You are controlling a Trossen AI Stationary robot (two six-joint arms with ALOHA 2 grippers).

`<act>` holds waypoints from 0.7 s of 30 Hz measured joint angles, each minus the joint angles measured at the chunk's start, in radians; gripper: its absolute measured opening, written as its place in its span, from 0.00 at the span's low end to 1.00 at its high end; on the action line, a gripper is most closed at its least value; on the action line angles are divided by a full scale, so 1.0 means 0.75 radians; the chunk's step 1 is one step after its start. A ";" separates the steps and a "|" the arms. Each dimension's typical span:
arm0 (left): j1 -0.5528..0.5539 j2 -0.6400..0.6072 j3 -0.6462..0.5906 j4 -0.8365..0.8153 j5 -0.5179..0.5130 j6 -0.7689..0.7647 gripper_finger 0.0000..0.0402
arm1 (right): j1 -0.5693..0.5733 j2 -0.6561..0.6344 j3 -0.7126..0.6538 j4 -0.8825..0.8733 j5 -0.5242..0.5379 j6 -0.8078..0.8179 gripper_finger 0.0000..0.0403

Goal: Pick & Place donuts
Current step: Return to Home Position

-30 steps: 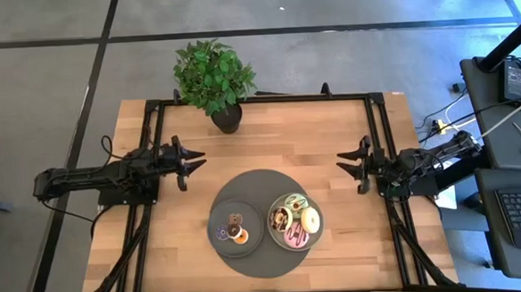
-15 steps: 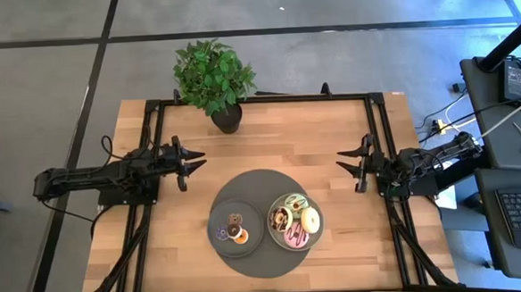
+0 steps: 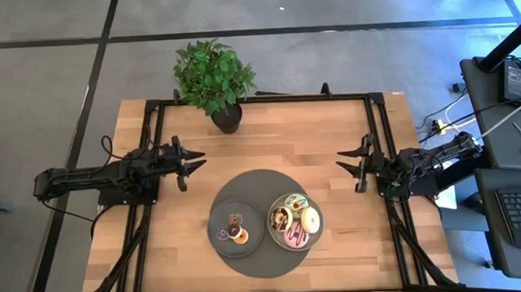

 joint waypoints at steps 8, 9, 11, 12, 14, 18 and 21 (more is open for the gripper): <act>0.000 0.000 0.000 0.000 0.000 0.000 0.27 | 0.000 0.000 0.000 0.000 0.000 0.000 0.34; 0.000 0.000 0.000 0.000 0.000 0.000 0.27 | 0.000 0.000 0.000 0.000 0.000 0.000 0.34; 0.000 0.000 0.001 0.000 0.000 0.000 0.28 | 0.000 0.000 0.000 0.000 0.000 0.000 0.34; 0.000 0.000 0.001 0.000 0.000 0.000 0.28 | 0.000 0.000 0.000 -0.001 0.000 0.000 0.34; 0.000 0.000 0.001 0.000 0.000 0.000 0.28 | 0.000 0.000 0.000 0.000 0.000 0.000 0.34; 0.000 0.000 0.001 0.000 0.000 0.000 0.27 | 0.000 0.000 0.000 -0.001 0.000 0.000 0.34; 0.000 0.000 0.001 0.000 0.000 0.000 0.27 | 0.000 0.000 0.000 -0.001 0.000 0.000 0.34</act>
